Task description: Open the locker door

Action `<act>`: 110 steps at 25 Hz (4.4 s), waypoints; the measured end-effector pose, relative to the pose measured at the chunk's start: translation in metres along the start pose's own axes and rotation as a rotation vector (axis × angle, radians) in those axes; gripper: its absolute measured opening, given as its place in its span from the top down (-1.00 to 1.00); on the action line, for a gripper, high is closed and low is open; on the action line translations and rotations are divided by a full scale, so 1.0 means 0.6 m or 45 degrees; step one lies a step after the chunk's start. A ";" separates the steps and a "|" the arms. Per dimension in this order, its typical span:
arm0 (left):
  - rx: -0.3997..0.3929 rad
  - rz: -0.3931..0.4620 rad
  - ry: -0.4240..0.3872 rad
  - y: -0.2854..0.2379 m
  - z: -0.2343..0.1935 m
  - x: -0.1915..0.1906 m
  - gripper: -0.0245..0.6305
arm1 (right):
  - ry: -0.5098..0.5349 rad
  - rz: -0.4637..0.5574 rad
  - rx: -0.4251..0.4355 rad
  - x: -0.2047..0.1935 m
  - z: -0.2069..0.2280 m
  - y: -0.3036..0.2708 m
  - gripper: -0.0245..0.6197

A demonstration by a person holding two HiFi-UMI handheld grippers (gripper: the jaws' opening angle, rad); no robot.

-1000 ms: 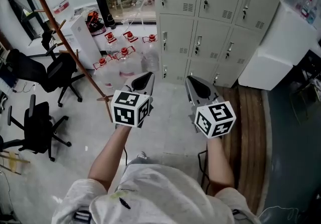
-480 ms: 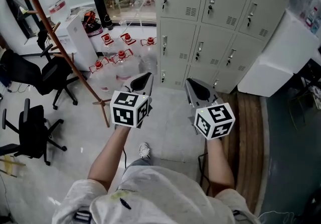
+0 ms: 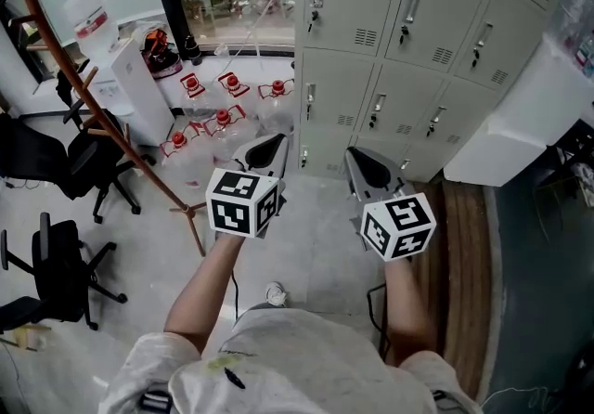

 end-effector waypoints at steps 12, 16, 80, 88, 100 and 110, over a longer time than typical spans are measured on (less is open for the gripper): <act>-0.088 -0.020 -0.010 -0.057 -0.142 0.026 0.91 | -0.018 -0.003 -0.106 0.052 -0.011 -0.134 0.93; -0.094 -0.012 0.001 -0.066 -0.191 0.030 0.91 | -0.015 -0.003 -0.128 0.069 -0.020 -0.177 0.93; 0.099 0.013 0.028 -0.528 -0.429 0.227 0.91 | 0.016 0.189 0.076 0.247 0.366 -0.647 0.93; 0.140 -0.006 0.051 -0.535 -0.437 0.217 0.91 | 0.011 0.202 0.089 0.260 0.382 -0.677 0.91; 0.119 0.005 0.023 -0.558 -0.433 0.235 0.91 | 0.000 0.213 0.078 0.276 0.396 -0.697 0.66; 0.105 0.003 0.006 -0.575 -0.433 0.236 0.91 | -0.016 0.187 0.090 0.279 0.398 -0.720 0.48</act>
Point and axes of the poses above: the fingertips, and each gripper's own axes: y backward along the fingers, z to its right, x out of its top, the point moved 9 cm from there along y, backward along the fingers, and after that the axes turned 11 degrees about -z, right-handed, at the moved point
